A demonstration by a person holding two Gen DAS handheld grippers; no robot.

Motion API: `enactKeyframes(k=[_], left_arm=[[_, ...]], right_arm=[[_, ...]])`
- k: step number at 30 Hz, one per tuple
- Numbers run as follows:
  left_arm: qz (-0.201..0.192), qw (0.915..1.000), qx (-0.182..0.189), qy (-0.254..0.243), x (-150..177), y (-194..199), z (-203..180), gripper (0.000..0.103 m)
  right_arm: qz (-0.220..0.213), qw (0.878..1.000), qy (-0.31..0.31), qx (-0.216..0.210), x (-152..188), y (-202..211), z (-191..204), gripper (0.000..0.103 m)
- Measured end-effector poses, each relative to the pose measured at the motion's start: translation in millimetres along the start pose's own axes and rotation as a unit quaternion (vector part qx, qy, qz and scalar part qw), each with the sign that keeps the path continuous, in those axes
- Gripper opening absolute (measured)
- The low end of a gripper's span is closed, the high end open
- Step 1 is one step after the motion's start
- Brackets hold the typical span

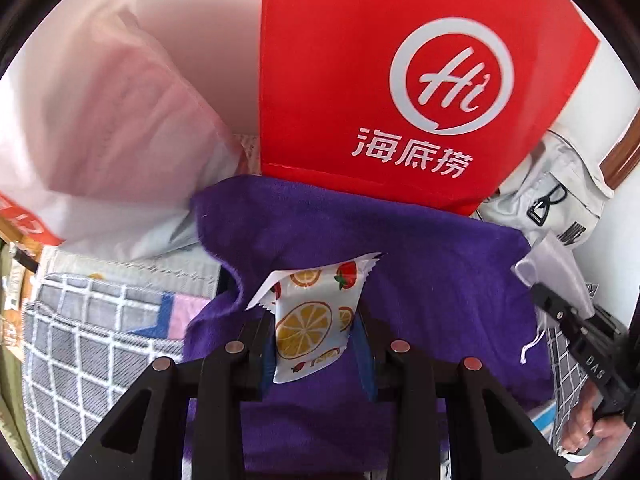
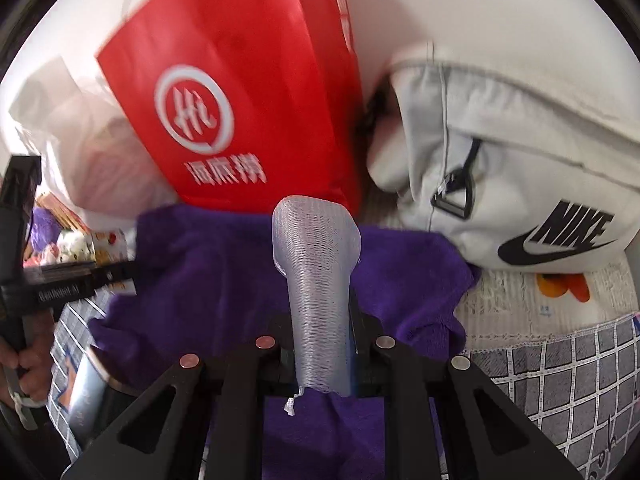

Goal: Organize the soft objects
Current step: 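Carry the mesh bag and sachet in both tools onto the purple towel, then open the right tool releasing the mesh bag while the left tool releases the sachet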

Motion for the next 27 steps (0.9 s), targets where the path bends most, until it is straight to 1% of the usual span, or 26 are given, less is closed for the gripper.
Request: enactKeyframes(k=[3,6,9,12,13,14,15,16,17,18,19,22,23,24,25,27], left_arm=[[0.002,1.0000,0.006,-0.001,-1.2,-8.6,-3.5,0.031],[0.010,0.9999,0.012,-0.006,-2.8,-17.6,-7.4,0.032],[0.008,0.9998,0.010,-0.014,-2.4,-22.3,-9.4,0.032],[0.020,0.9996,0.018,-0.009,-3.3,-30.9,-7.1,0.032],[0.022,0.9996,0.019,-0.007,-3.4,-32.7,-6.5,0.032],[0.023,0.9996,0.018,-0.006,-3.6,-34.1,-6.1,0.033],[0.024,0.9995,0.018,-0.005,-4.0,-35.7,-7.3,0.036],[0.023,0.9995,0.021,-0.004,-5.6,-37.7,-11.0,0.040],[0.021,0.9995,0.023,-0.006,-5.9,-38.1,-12.3,0.048],[0.017,0.9996,0.022,-0.008,-5.8,-37.9,-13.9,0.054],[0.013,0.9997,0.019,-0.011,-5.8,-37.2,-15.6,0.056],[0.006,0.9998,0.015,-0.015,-7.1,-34.7,-21.0,0.068],[0.003,0.9998,0.014,-0.017,-8.0,-32.2,-23.7,0.075],[0.000,0.9997,0.011,-0.021,-8.0,-30.8,-25.9,0.079],[-0.003,0.9997,0.007,-0.023,-7.6,-29.7,-30.2,0.079],[-0.007,0.9997,-0.001,-0.024,-6.7,-26.4,-31.0,0.079]], right_arm=[[0.011,1.000,-0.010,-0.007,0.9,-8.3,-7.9,0.017],[0.015,1.000,-0.012,-0.003,1.7,-12.8,-13.7,0.018],[0.024,1.000,-0.012,-0.004,1.8,-19.3,-17.4,0.023],[0.029,0.999,-0.012,-0.005,2.4,-23.4,-18.6,0.040],[0.031,0.999,-0.011,-0.006,1.7,-26.0,-18.0,0.047],[0.031,0.999,-0.010,-0.004,2.0,-27.0,-17.8,0.050],[0.032,0.999,-0.008,-0.002,1.8,-27.8,-17.3,0.051],[0.034,0.999,-0.007,-0.002,1.1,-28.5,-17.4,0.057],[0.035,0.999,-0.003,-0.003,1.2,-29.1,-15.9,0.064],[0.035,0.999,0.002,-0.002,1.3,-29.3,-14.1,0.066],[0.035,0.999,0.007,-0.001,1.3,-29.5,-11.9,0.067],[0.035,0.999,0.022,0.001,-0.1,-29.2,-3.4,0.081],[0.033,0.999,0.028,0.002,-0.5,-28.7,-0.7,0.085],[0.033,0.999,0.032,0.006,-0.7,-28.3,1.0,0.087],[0.033,0.999,0.034,0.010,-0.4,-27.4,1.5,0.090],[0.029,0.999,0.037,0.020,-1.1,-25.6,1.8,0.090]])
Point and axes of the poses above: each gripper's, at about its wrist camera, not at the fingertips, and y roughly against the way its jaws point, z to its left, x to its underside, the point moved 2 cm from there along -y, roughly the way its jaws point, and after that the axes turned 14 degrees about -x, right-handed, at the moved point
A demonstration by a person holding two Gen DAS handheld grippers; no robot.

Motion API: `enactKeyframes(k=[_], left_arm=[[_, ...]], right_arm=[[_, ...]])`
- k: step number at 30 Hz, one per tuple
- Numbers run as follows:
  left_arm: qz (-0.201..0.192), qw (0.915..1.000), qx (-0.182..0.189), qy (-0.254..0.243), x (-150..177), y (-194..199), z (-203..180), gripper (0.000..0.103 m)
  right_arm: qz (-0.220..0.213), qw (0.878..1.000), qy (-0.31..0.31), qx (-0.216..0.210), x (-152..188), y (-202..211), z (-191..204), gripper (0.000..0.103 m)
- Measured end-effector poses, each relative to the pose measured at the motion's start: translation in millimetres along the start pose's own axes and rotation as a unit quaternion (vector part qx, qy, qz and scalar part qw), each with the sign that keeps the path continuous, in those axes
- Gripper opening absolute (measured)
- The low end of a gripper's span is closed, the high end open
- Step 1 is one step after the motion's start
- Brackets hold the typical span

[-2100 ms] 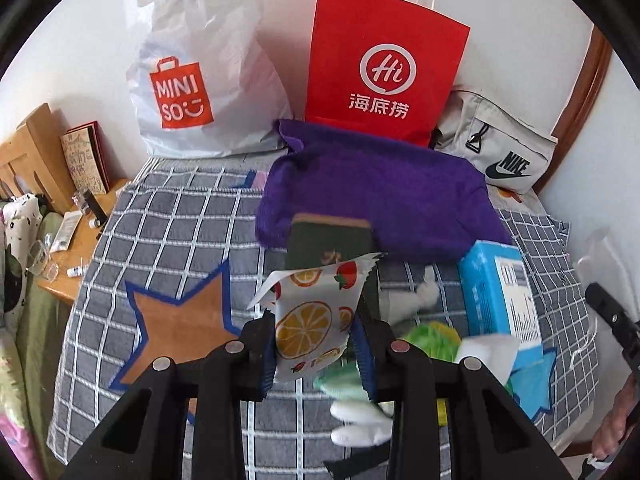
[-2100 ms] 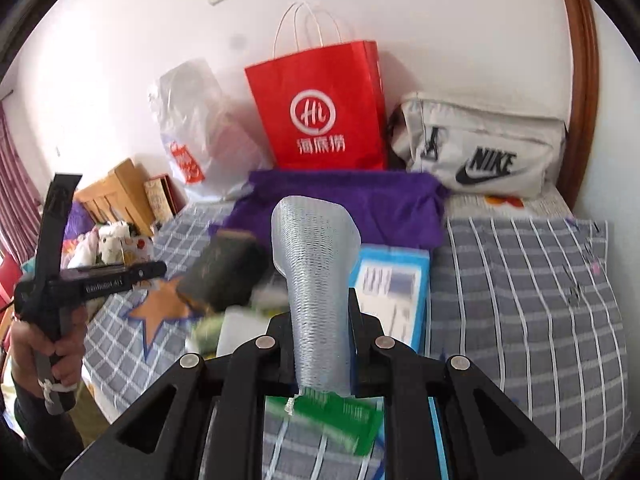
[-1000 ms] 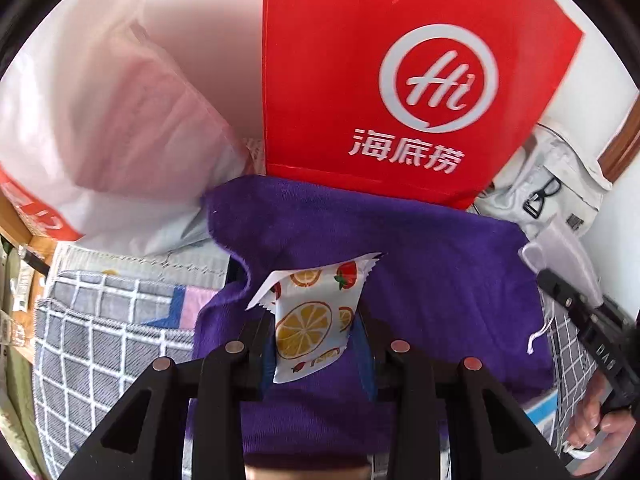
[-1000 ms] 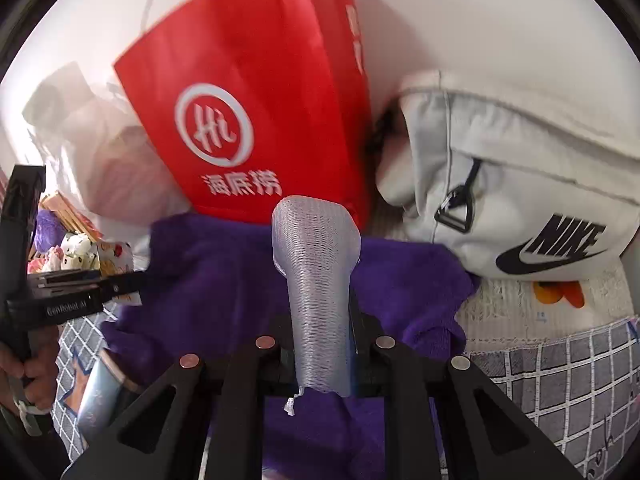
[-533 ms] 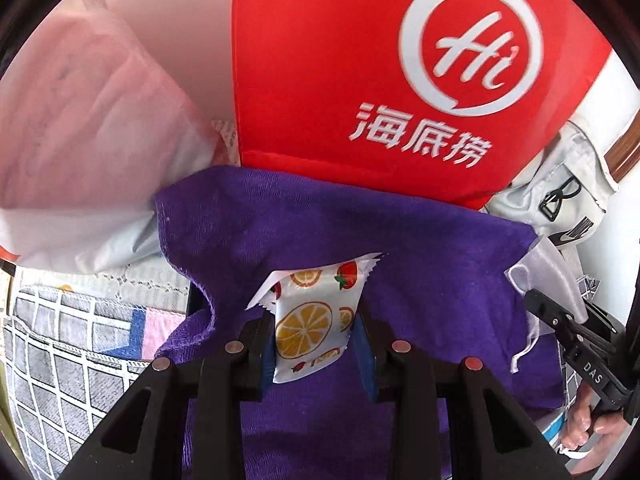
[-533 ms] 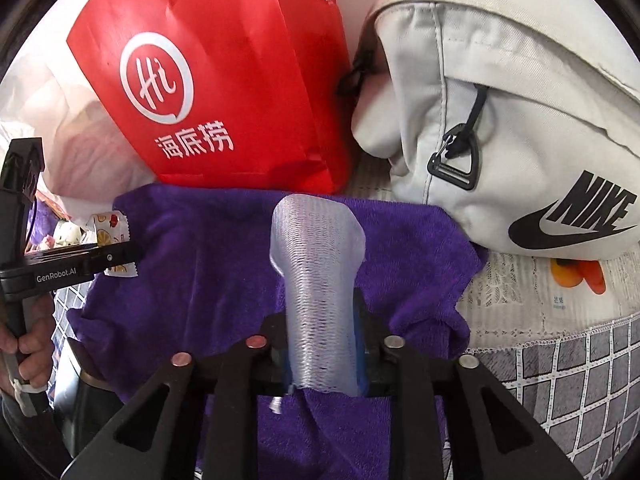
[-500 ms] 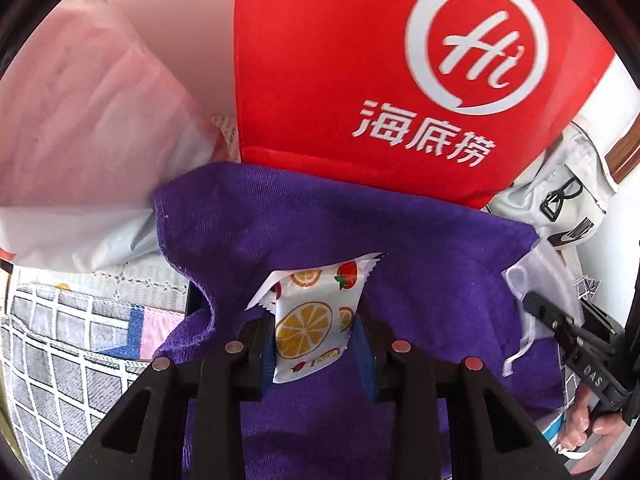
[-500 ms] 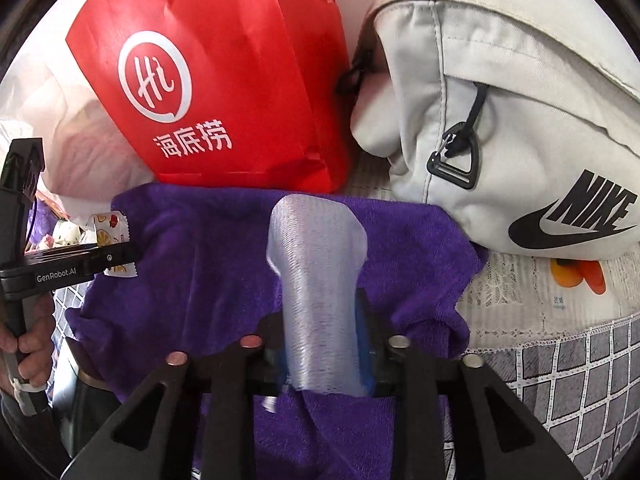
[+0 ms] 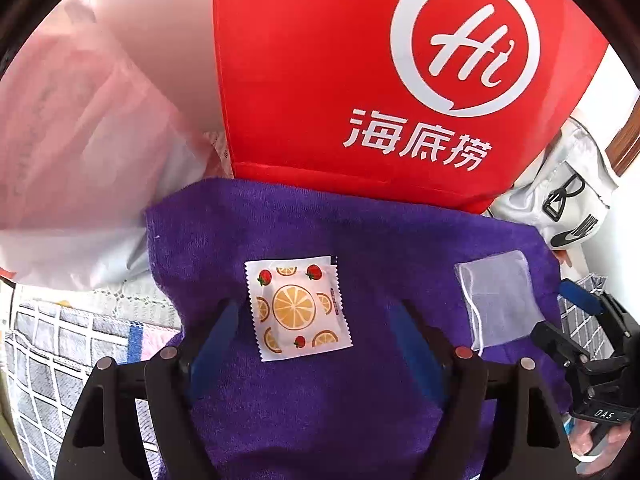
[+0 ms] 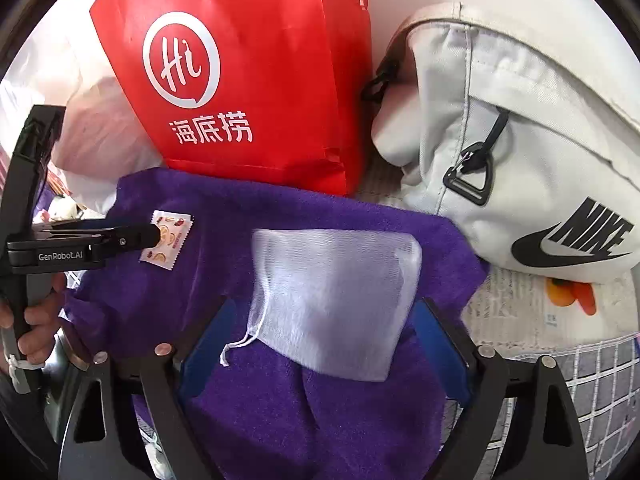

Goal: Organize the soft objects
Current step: 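Open the right tool releasing the mesh bag while the left tool releases the sachet, then move both tools back to the item pile beside the green tin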

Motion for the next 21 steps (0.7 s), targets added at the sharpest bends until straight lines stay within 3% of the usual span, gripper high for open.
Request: enactKeyframes(k=[5,13,17,21], left_arm=[[-0.011,0.9999,-0.006,0.004,-0.6,6.3,3.2,0.079],[-0.076,0.9961,-0.039,-0.023,14.3,58.5,-2.6,0.079],[-0.077,0.9969,-0.008,-0.013,20.4,77.7,10.9,0.079],[-0.078,0.9969,0.005,-0.002,36.6,99.4,24.0,0.079]], right_arm=[[-0.026,0.999,-0.022,0.005,-3.0,12.4,-6.6,0.090],[-0.072,0.996,-0.043,0.016,-4.2,58.6,1.4,0.086],[-0.071,0.997,-0.008,0.028,18.0,86.7,24.2,0.086],[-0.065,0.998,-0.023,0.002,60.4,111.7,44.5,0.086]])
Point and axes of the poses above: each gripper's, at about its wrist camera, not at the fingertips, and y roughly against the way its jaws point, z to its left, x to its underside, the point moved 2 cm from there along -y, roughly the way its jaws point, and after that the axes turned 14 degrees about -x, right-handed, at the moved point
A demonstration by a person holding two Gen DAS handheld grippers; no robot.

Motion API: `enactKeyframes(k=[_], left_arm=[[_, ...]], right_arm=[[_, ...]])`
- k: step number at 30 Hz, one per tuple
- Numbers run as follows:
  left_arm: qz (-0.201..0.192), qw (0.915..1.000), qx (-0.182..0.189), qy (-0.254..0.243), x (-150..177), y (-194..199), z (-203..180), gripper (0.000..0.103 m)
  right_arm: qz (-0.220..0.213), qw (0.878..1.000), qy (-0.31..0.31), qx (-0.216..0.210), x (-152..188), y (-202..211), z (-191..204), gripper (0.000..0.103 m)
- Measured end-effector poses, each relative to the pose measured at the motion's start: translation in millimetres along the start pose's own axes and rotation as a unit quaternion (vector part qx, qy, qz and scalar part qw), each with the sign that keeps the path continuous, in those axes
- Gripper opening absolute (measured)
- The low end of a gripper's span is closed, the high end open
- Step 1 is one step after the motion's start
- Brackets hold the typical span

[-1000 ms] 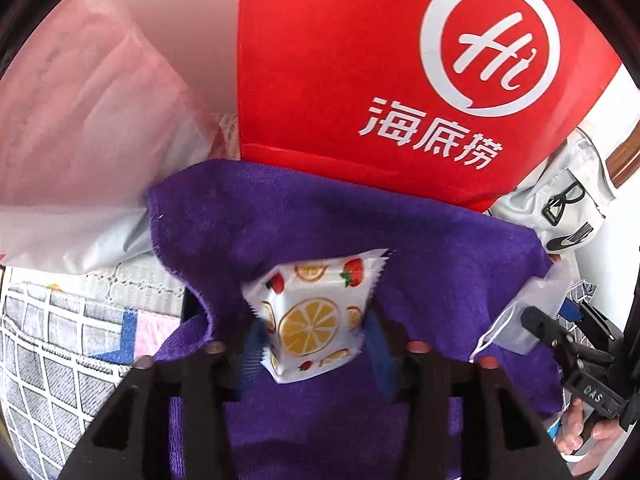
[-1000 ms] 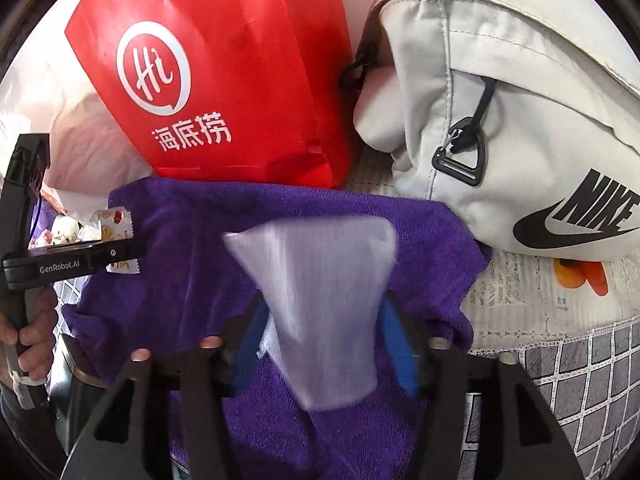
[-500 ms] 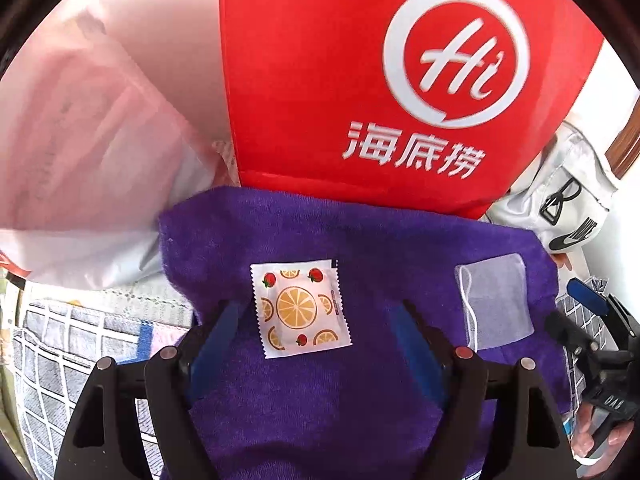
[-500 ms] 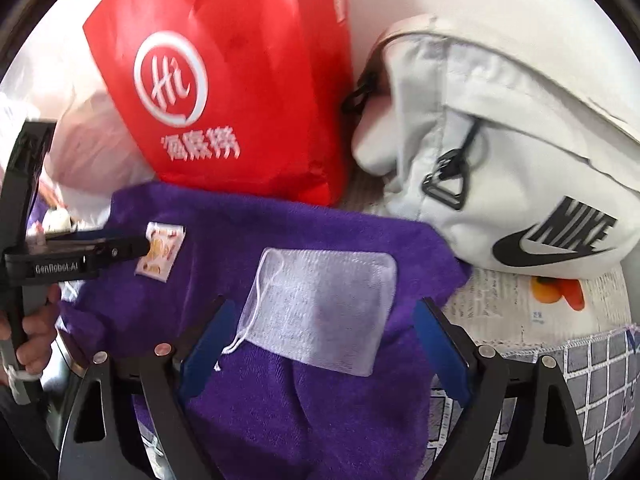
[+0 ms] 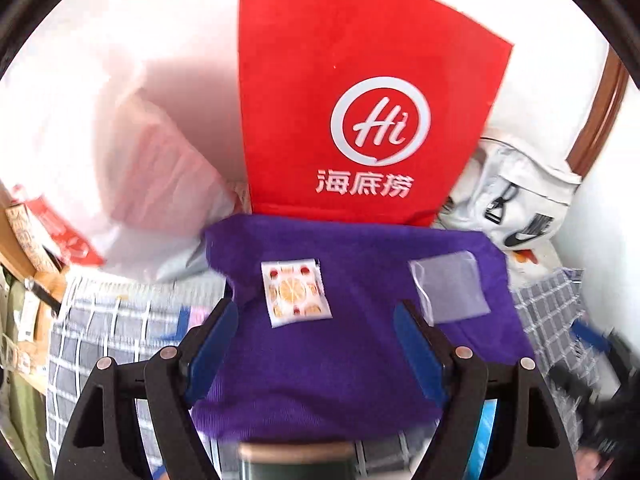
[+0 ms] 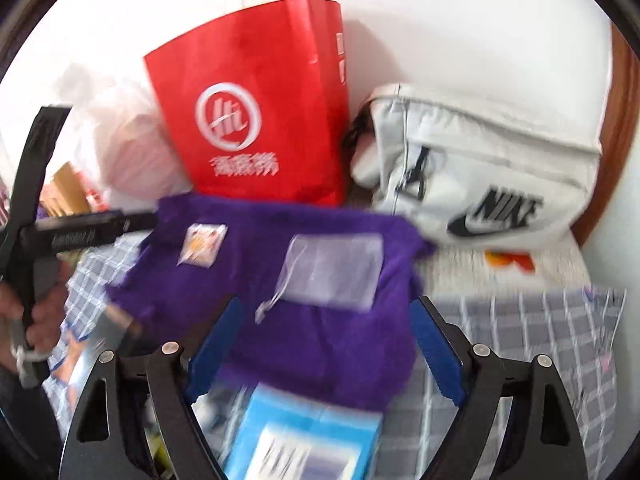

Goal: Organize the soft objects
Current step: 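Move both tools back to the item pile beside the green tin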

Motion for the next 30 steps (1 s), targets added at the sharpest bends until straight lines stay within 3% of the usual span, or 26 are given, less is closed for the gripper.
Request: enactKeyframes(k=[9,14,23,30], left_arm=[[0.012,0.9996,0.021,0.012,53.6,41.5,19.5,0.079],[0.003,0.9997,0.022,0.011,83.4,64.0,28.2,0.079],[0.005,0.9991,0.040,0.014,125.1,81.8,42.8,0.079],[0.024,0.9991,0.030,0.017,148.5,78.1,50.7,0.079]], right_arm=[[0.011,0.998,-0.046,-0.046,78.3,37.2,58.8,0.087],[0.029,0.994,-0.074,-0.069,110.2,36.8,79.8,0.090],[0.045,0.992,-0.086,-0.076,130.6,18.7,99.6,0.090],[0.049,0.996,-0.057,-0.038,130.1,4.0,108.3,0.092]])
Point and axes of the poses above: each gripper's, at about its wrist camera, not at the fingertips, and y roughly against the way its jaws point, z to its left, x to its underside, the point moved 2 cm from there along -y, roughly the way its jaws point, and after that the axes turned 14 degrees about -x, right-handed, at the moved point
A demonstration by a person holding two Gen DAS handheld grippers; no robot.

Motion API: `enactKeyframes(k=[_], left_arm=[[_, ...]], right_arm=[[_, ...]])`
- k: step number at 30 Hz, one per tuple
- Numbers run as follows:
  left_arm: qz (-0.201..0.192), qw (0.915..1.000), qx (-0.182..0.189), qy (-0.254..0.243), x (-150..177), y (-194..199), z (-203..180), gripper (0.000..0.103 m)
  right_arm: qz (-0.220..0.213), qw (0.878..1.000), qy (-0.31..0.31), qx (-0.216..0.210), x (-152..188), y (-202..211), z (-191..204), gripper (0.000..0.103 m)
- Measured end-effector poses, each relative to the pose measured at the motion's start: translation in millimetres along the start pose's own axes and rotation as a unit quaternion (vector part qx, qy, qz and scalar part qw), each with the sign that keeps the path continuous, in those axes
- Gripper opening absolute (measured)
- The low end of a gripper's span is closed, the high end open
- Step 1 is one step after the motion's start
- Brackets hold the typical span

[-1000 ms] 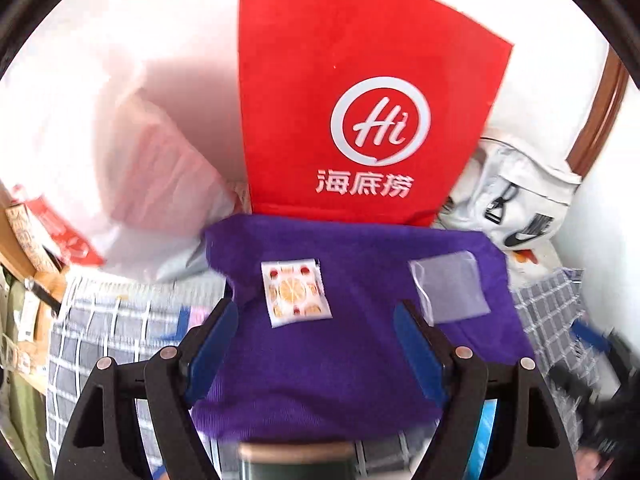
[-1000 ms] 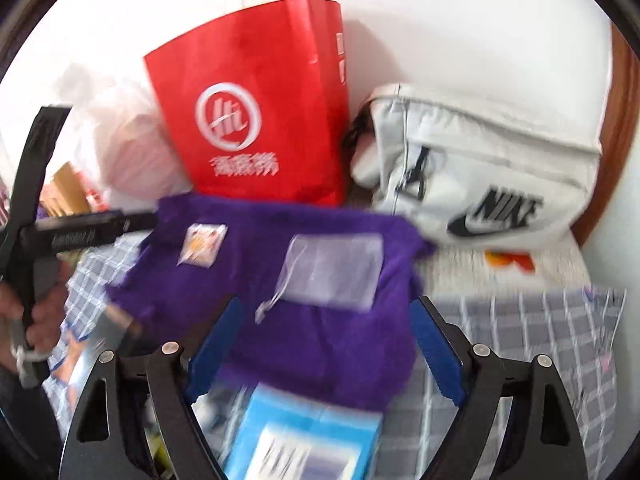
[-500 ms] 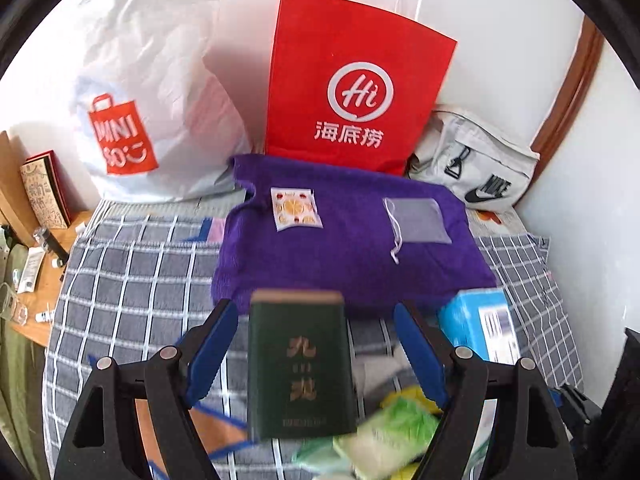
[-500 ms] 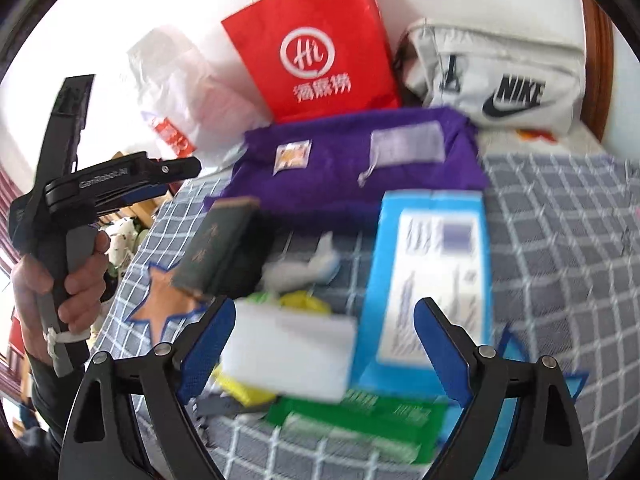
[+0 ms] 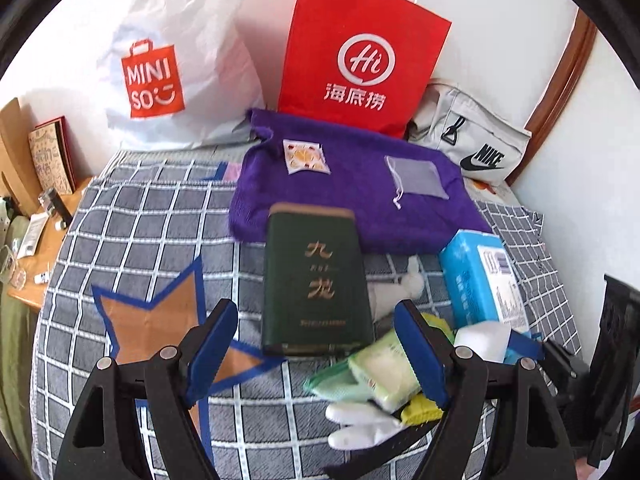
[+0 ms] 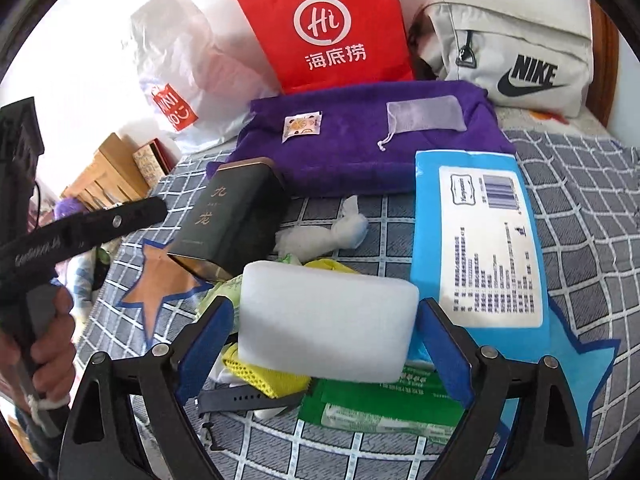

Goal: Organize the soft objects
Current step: 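Move both tools back to the item pile beside the green tin, then grasp the white sponge with the right tool while the left tool grasps the green soap pack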

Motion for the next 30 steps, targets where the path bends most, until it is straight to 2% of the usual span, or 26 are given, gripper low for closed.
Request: enactKeyframes(k=[3,4,16,24,30], left_arm=[[0.002,1.0000,-0.005,0.001,6.5,0.6,1.6,0.079],[0.004,1.0000,-0.005,0.000,9.0,0.8,1.3,0.079],[0.029,0.9995,-0.002,-0.007,35.7,-6.3,-18.7,0.079],[0.039,0.9990,-0.002,-0.021,51.9,-11.4,-45.7,0.079],[0.044,0.9986,0.001,-0.027,57.6,-14.5,-66.8,0.079]], right_arm=[[0.002,1.000,0.020,0.019,0.1,-1.9,4.6,0.089],[0.003,0.999,0.026,0.024,1.0,-1.8,5.8,0.082],[-0.023,0.999,0.028,-0.020,26.2,47.6,5.9,0.083],[-0.034,0.999,0.027,-0.012,56.6,87.7,-19.2,0.083],[-0.040,0.999,0.007,-0.001,77.9,102.6,-45.3,0.083]])
Point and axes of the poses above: each gripper's, at about its wrist camera, not at the fingertips, and y roughly against the way its jaws point, z to its left, x to its underside, the point moved 2 cm from there along -y, roughly the way its jaws point, and after that the axes turned 14 degrees about -x, right-handed, at the moved point
